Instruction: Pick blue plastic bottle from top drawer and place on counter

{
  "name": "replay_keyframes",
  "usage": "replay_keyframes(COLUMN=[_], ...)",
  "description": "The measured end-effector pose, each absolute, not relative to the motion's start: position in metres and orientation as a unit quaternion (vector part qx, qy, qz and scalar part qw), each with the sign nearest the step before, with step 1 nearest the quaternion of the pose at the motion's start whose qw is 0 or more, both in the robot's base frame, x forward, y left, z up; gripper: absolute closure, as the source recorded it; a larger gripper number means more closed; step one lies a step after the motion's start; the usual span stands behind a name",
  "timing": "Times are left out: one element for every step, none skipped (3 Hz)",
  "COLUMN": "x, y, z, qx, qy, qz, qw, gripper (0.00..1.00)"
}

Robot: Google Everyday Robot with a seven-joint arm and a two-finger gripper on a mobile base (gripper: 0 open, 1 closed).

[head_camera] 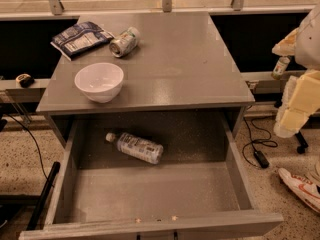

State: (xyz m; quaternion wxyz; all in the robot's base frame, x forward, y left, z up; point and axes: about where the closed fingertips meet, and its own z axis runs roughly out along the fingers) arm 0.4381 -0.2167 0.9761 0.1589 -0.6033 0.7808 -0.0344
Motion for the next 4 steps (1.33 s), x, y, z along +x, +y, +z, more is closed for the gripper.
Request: replay_keyframes(x=[0.438,0.434,0.414,0.407], y=[-0.217,-0.199,-0.153,-0.137], z=[0.976,0.945,0.894,0.863], qx=[-0.603,-0.601,-0.615,-0.626], qy=[0.781,0.782,0.759,0.744], qz=[-0.034,-0.002,0.062,0.08], qw=[0.159,0.166,0.206,0.218], gripper=[0.0,0.0,0.0,0.0])
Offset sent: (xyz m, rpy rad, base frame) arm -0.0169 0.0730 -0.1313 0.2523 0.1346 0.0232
